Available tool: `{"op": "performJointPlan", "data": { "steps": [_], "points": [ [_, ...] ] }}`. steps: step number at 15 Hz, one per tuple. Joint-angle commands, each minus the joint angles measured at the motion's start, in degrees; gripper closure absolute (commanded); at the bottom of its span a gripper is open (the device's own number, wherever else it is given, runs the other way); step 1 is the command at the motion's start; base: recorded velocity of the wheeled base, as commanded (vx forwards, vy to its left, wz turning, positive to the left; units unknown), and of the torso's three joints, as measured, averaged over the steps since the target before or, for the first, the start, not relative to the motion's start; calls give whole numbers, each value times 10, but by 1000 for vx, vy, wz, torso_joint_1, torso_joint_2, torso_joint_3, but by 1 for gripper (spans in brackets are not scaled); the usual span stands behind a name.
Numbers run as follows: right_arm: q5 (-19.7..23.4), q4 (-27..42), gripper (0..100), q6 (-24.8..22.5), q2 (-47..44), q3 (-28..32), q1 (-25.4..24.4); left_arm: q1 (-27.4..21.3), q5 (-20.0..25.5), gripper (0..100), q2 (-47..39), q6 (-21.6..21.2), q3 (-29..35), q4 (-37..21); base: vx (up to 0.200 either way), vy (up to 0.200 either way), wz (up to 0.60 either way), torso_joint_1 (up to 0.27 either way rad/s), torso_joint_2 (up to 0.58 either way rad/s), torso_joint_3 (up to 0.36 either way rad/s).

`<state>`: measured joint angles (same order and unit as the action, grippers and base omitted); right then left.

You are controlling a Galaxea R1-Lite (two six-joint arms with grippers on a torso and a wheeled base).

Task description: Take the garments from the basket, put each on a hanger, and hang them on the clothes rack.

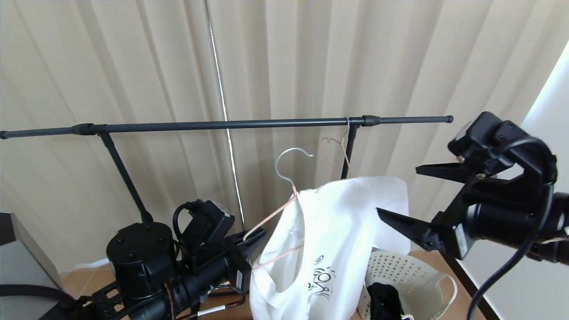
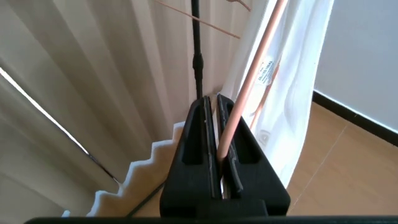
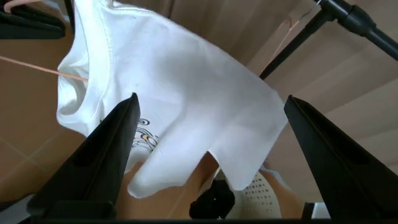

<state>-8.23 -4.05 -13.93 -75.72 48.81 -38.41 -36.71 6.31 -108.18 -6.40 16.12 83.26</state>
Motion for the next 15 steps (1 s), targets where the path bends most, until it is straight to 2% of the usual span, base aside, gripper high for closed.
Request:
{"op": "performJointPlan", "data": {
  "steps": [1, 2, 3, 4, 5, 7, 9, 12, 15],
  "points": [
    [126, 113, 0, -42, 43, 95, 113, 23, 35, 100, 4, -18, -5, -2, 0, 0, 0, 0, 0, 0],
    [166, 146, 0, -72, 40, 115, 137, 31, 56, 100, 4, -35, 1, -4, 0, 0, 0, 0, 0, 0],
    [178, 159, 0, -81, 37, 124, 144, 34, 66, 100, 4, -44, 4, -5, 0, 0, 0, 0, 0, 0],
    [197, 200, 0, -95, 23, 142, 147, 44, 107, 100, 3, -69, 16, -6, 0, 0, 0, 0, 0, 0],
    [214, 220, 0, -107, 19, 155, 147, 46, 126, 100, 3, -78, 25, -8, 0, 0, 0, 0, 0, 0],
    [262, 251, 0, -123, 9, 168, 147, 46, 143, 100, 2, -90, 44, -19, 0, 0, 0, 0, 0, 0],
    [269, 261, 0, -174, -18, 174, 147, 46, 175, 100, 0, -108, 50, -24, 0, 0, 0, 0, 0, 0],
    [276, 262, 0, -195, -33, 168, 144, 47, 181, 100, -11, -116, 59, -22, 0, 0, 0, 0, 0, 0],
    [301, 262, 0, -210, -36, 153, 144, 47, 181, 100, -12, -117, 67, -23, 0, 0, 0, 0, 0, 0]
  ]
}}
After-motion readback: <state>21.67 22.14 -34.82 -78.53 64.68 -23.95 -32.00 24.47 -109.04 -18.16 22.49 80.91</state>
